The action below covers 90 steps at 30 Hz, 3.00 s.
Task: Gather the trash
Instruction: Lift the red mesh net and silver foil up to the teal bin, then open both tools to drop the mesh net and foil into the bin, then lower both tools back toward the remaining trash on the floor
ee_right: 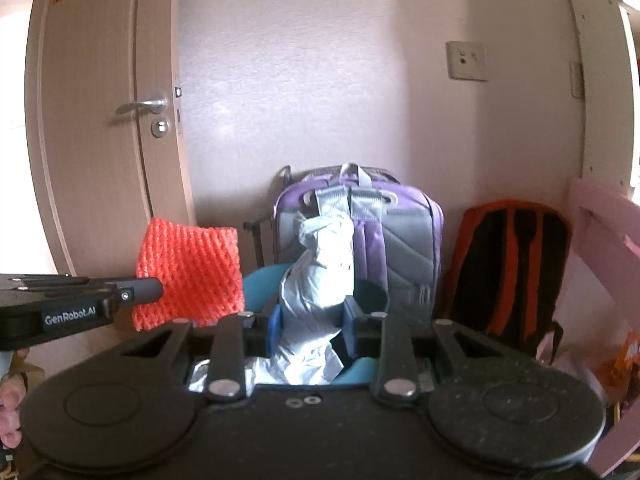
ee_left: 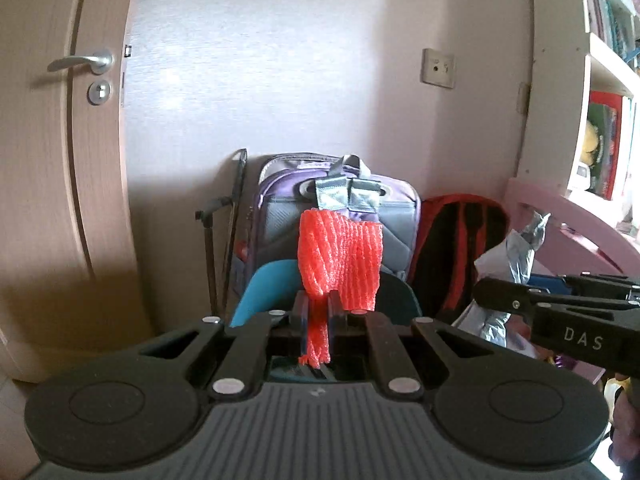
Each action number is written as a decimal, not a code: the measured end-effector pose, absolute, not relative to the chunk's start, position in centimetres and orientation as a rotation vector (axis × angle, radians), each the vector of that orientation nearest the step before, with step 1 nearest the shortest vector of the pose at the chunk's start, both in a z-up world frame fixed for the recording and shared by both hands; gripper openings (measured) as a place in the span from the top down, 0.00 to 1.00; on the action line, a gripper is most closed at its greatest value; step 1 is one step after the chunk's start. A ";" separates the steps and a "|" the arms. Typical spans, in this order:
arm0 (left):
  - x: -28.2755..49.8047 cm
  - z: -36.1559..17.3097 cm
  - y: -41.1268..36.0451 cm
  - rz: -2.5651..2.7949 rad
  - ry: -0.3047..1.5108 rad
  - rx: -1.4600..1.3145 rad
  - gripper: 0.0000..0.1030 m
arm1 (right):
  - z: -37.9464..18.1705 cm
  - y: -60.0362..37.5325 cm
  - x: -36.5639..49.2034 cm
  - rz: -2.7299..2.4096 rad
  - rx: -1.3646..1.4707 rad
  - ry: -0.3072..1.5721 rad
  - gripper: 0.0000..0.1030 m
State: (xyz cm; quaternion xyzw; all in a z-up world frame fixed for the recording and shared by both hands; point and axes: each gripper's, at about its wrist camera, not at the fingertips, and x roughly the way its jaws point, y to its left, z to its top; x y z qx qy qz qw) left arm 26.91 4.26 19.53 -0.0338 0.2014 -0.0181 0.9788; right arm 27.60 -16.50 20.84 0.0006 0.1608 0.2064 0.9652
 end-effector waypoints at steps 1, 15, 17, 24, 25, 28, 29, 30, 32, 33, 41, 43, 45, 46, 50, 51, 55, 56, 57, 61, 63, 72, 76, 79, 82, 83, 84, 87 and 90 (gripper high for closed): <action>27.5 19.4 4.3 -0.033 0.411 -0.067 0.92 | 20.9 -16.1 28.1 0.420 -0.004 0.326 0.72; 36.1 14.4 4.9 -0.014 0.549 -0.032 0.92 | 17.1 -11.1 37.0 0.442 -0.050 0.412 0.72; 37.3 13.4 4.9 -0.014 0.576 -0.024 0.92 | 16.0 -10.8 38.2 0.439 -0.050 0.435 0.72; 39.6 9.9 4.9 -0.042 0.677 -0.019 0.92 | 12.6 -10.3 40.9 0.441 -0.049 0.541 0.70; 39.7 9.4 4.8 -0.044 0.691 -0.013 0.92 | 12.3 -10.2 41.0 0.440 -0.052 0.550 0.70; 39.8 8.4 4.5 -0.048 0.705 0.018 0.91 | 11.4 -10.1 41.2 0.435 -0.054 0.578 0.67; 39.9 8.3 4.4 -0.049 0.704 0.030 0.91 | 11.2 -10.1 41.2 0.438 -0.055 0.587 0.67; 39.9 8.3 4.3 -0.052 0.707 0.030 0.91 | 11.1 -10.1 41.2 0.437 -0.058 0.591 0.66; 40.0 8.4 4.3 -0.058 0.712 0.017 0.90 | 10.9 -10.0 41.1 0.431 -0.067 0.599 0.65; 40.0 8.4 4.3 -0.056 0.712 0.018 0.90 | 10.9 -10.0 41.0 0.430 -0.068 0.603 0.65; 39.0 9.2 4.4 -0.052 0.709 -0.010 0.72 | 11.7 -10.4 39.6 0.439 -0.076 0.606 0.54; 38.4 9.6 4.5 -0.050 0.702 -0.015 0.69 | 12.2 -10.9 39.2 0.440 -0.065 0.604 0.50; 37.7 10.2 4.4 -0.052 0.695 -0.015 0.69 | 12.7 -11.3 38.5 0.448 -0.059 0.597 0.46; 37.3 10.5 4.4 -0.050 0.690 -0.014 0.69 | 13.0 -11.5 38.0 0.448 -0.059 0.590 0.46; 35.3 11.7 4.1 -0.054 0.676 -0.021 0.55 | 14.4 -12.2 35.8 0.449 -0.055 0.567 0.45; 34.6 12.1 4.1 -0.051 0.668 -0.022 0.50 | 14.6 -12.4 35.2 0.451 -0.052 0.562 0.45; 31.8 12.9 3.7 -0.054 0.650 -0.005 0.46 | 15.5 -13.1 32.8 0.462 -0.051 0.554 0.44; 31.1 13.0 3.6 -0.052 0.647 -0.003 0.46 | 15.6 -13.3 32.0 0.465 -0.054 0.552 0.43; 30.3 13.1 3.6 -0.051 0.646 -0.005 0.46 | 15.7 -13.5 31.4 0.468 -0.056 0.551 0.43; 27.6 12.9 3.8 -0.048 0.657 -0.011 0.46 | 15.7 -14.4 28.8 0.479 -0.051 0.555 0.42; 26.4 12.5 4.0 -0.049 0.664 -0.018 0.46 | 15.5 -14.7 27.6 0.482 -0.054 0.560 0.42; 22.5 8.4 5.0 -0.068 0.720 -0.066 0.27 | 11.6 -15.5 23.8 0.539 -0.061 0.621 0.41; 21.8 5.1 5.7 -0.064 0.758 -0.098 0.20 | 8.1 -15.7 23.5 0.545 -0.054 0.680 0.41; 21.6 2.2 6.2 -0.057 0.798 -0.121 0.20 | 5.4 -16.0 23.6 0.547 -0.026 0.722 0.40; 21.7 -1.1 6.7 -0.050 0.845 -0.139 0.19 | 2.0 -16.3 23.8 0.553 0.008 0.767 0.40; 21.7 -2.4 6.9 -0.045 0.863 -0.143 0.19 | 0.7 -16.3 23.9 0.553 0.018 0.785 0.40; 21.8 -3.6 7.1 -0.039 0.883 -0.148 0.19 | -0.5 -16.3 24.0 0.553 0.026 0.804 0.40; 22.3 -8.0 8.1 -0.009 0.973 -0.174 0.19 | -4.2 -15.8 24.3 0.551 0.023 0.855 0.39; 23.0 -12.6 9.0 0.019 1.063 -0.182 0.19 | -8.0 -14.8 24.8 0.538 -0.008 0.890 0.39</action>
